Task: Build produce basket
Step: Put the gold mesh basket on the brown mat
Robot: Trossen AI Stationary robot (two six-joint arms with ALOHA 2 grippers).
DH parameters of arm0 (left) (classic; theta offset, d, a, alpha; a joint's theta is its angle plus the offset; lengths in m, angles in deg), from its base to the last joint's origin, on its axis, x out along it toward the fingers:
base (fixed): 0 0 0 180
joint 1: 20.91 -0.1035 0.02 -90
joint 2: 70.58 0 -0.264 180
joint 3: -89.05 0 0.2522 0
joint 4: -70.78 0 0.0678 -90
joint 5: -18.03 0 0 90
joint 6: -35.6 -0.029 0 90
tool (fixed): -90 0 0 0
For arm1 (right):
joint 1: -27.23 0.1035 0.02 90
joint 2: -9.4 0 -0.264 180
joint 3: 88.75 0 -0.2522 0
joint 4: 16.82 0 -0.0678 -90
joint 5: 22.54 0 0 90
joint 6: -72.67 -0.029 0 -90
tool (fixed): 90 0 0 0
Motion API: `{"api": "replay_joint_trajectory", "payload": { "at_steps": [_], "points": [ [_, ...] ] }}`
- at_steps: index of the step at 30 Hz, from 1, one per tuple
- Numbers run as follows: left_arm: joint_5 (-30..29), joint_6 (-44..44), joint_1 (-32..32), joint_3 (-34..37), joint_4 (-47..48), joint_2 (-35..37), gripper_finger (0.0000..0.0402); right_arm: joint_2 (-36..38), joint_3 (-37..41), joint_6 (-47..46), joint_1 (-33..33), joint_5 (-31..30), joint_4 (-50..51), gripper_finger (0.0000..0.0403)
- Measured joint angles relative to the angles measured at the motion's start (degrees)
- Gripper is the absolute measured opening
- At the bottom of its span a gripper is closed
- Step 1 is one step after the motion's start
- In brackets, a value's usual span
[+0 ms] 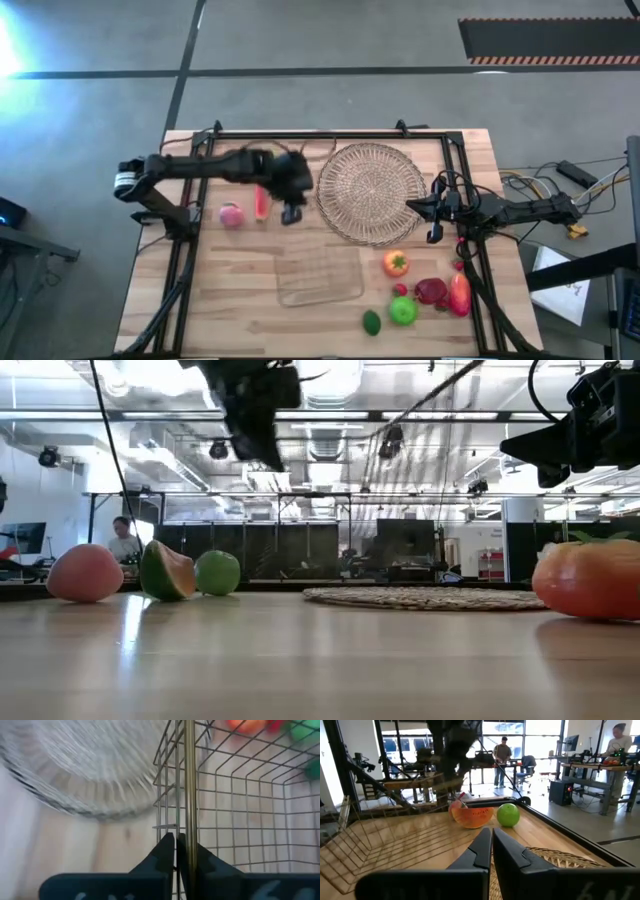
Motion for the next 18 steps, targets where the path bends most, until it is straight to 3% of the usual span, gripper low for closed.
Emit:
{"api": "replay_joint_trajectory", "payload": {
  "at_steps": [10, 18],
  "points": [
    [-0.9, -1.2, -15.9, -10.3, -9.1, -11.5, 0.0000, 0.0, 0.0, 0.0, 0.0, 0.0, 0.0, 0.0008],
    [3.0, 1.5, -19.2, -21.0, -11.0, -26.2, 0.0000, 0.0, 0.0, 0.0, 0.0, 0.0, 0.0, 0.0008]
  ]
}}
